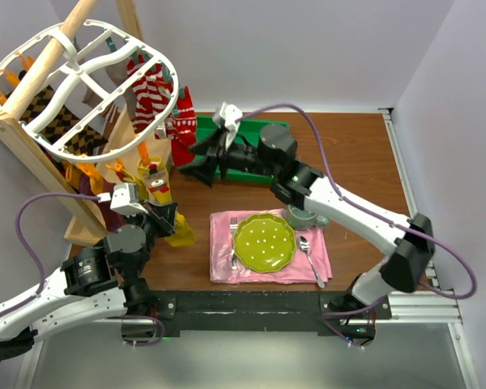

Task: Remove the socks clipped to the hanger
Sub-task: Remove the sock from the hanger.

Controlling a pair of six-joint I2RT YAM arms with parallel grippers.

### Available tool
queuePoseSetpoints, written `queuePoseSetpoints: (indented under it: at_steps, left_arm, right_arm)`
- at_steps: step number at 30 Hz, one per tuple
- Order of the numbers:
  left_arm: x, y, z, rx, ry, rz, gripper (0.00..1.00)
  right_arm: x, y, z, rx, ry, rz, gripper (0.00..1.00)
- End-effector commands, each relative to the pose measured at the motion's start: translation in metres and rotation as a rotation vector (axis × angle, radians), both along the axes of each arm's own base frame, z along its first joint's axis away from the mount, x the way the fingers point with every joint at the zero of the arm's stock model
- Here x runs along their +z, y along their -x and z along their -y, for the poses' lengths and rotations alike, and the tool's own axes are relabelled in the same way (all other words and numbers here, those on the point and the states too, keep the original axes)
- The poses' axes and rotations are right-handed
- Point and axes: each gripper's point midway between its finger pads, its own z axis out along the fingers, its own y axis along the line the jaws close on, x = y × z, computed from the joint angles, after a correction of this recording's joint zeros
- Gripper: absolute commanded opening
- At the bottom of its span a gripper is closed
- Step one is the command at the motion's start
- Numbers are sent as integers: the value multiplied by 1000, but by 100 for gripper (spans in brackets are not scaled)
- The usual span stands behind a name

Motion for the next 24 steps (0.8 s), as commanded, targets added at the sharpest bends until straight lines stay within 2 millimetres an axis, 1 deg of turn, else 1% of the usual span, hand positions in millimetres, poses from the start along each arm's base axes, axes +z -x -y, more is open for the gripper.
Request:
queuePoseSetpoints:
  at_steps: [1, 2, 3, 4, 5, 6, 7, 9, 10, 17, 21, 24]
  left_arm:
    - [8, 2, 2, -26, 14, 8, 0]
    - [8, 2, 3, -28, 13, 7, 0]
    - [9, 3, 4, -35, 9, 8, 0]
    - [10, 3, 4, -36, 10, 9, 0]
    - [10, 3, 4, -37, 10, 9, 0]
    - [10, 2, 4, -38, 8, 9, 0]
    - [12, 3, 5, -42, 9, 12, 0]
    - [14, 3, 6, -47, 10, 15, 0]
    - [16, 3, 6, -49, 10, 17, 0]
    - [20, 3, 6, -55, 10, 22, 0]
    - [19, 3, 5, -52, 6, 21, 0]
    - [20, 3, 6, -52, 7, 22, 0]
  right_arm:
    - [54, 6, -28, 218, -160, -38, 63]
    - [69, 6, -32, 238, -192, -55, 64]
    - [73, 3, -36, 247, -205, -61, 64]
    - [64, -4, -46, 252, -200, -96, 65]
    - [75, -1, -48, 275, -224, -110, 66]
    - [75, -3, -51, 280, -232, -120, 66]
    - [69, -8, -56, 279, -229, -138, 67]
    - [72, -8, -59, 289, -248, -154, 68]
    - [70, -9, -61, 293, -253, -164, 68]
    - [71, -12, -72, 340, -316, -234, 69]
    - [73, -13, -76, 350, -355, -264, 69]
    - [75, -9, -80, 351, -365, -268, 70]
